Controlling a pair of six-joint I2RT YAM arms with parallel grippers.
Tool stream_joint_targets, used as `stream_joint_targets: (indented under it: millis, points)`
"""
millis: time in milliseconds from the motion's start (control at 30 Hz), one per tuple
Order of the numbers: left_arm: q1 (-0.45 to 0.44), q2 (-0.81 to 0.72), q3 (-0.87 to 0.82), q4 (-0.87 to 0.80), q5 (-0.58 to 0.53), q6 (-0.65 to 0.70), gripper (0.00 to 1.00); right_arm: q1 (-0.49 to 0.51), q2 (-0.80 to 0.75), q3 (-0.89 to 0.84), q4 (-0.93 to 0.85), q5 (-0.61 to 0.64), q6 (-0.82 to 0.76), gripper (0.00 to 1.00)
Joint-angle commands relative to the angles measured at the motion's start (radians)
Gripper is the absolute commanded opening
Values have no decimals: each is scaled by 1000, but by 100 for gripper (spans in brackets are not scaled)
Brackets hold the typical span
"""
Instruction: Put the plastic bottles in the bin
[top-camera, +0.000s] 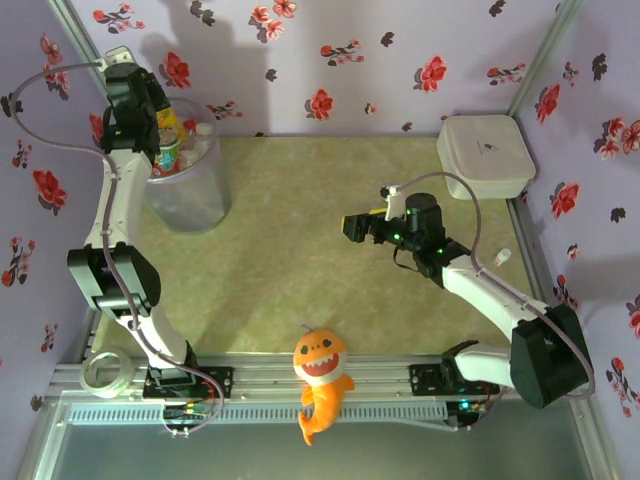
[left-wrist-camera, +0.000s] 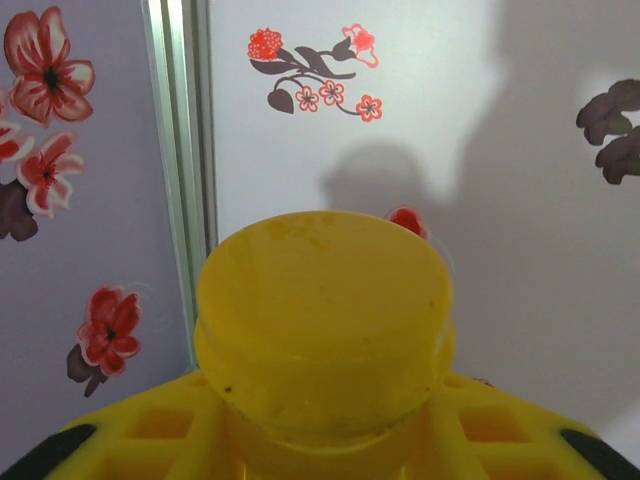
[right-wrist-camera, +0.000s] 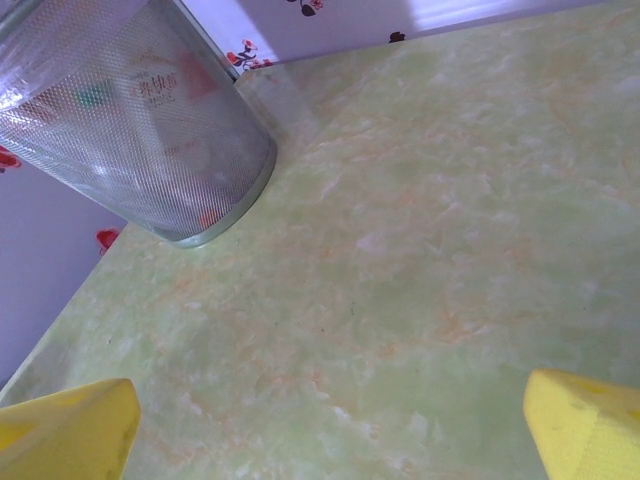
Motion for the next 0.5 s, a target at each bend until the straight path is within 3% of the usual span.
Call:
stream_joint_targets:
  millis: [0, 167, 467]
  points:
    - [-13, -15, 27, -49, -25, 88, 0, -3, -13, 14, 9, 12, -24, 99]
    - [-17, -14, 84, -70, -20, 145, 0, -3, -3, 14, 20, 9, -19, 99]
    - [-26, 114, 244, -256, -20, 227, 0, -1, -3, 14, 20, 8, -19, 99]
